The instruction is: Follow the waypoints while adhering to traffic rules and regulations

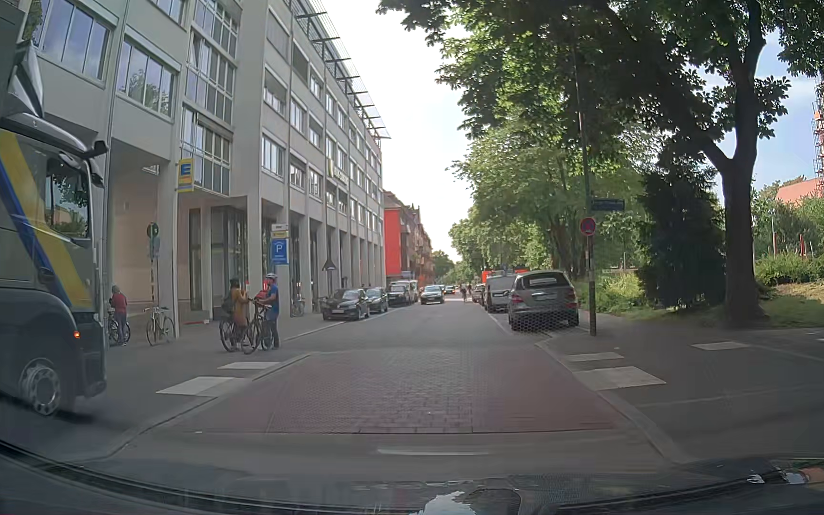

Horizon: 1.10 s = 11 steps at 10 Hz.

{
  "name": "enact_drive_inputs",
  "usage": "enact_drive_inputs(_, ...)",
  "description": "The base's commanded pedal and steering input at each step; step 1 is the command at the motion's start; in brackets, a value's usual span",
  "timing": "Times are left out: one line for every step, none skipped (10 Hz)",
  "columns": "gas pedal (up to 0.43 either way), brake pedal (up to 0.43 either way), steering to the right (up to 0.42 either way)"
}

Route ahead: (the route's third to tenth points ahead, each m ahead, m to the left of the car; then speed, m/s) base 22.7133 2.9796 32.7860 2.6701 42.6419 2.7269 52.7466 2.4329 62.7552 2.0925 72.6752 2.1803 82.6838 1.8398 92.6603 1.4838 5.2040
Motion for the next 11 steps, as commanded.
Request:
enact_drive_inputs(0.000,0.000,0.002)
enact_drive_inputs(0.000,0.000,0.002)
enact_drive_inputs(0.000,0.000,0.002)
enact_drive_inputs(0.000,0.000,0.002)
enact_drive_inputs(0.000,0.000,0.002)
enact_drive_inputs(0.000,0.000,0.002)
enact_drive_inputs(0.000,0.000,0.002)
enact_drive_inputs(0.039,0.000,0.002)
enact_drive_inputs(0.000,0.000,0.000)
enact_drive_inputs(0.000,0.000,-0.006)
enact_drive_inputs(0.000,0.000,-0.007)
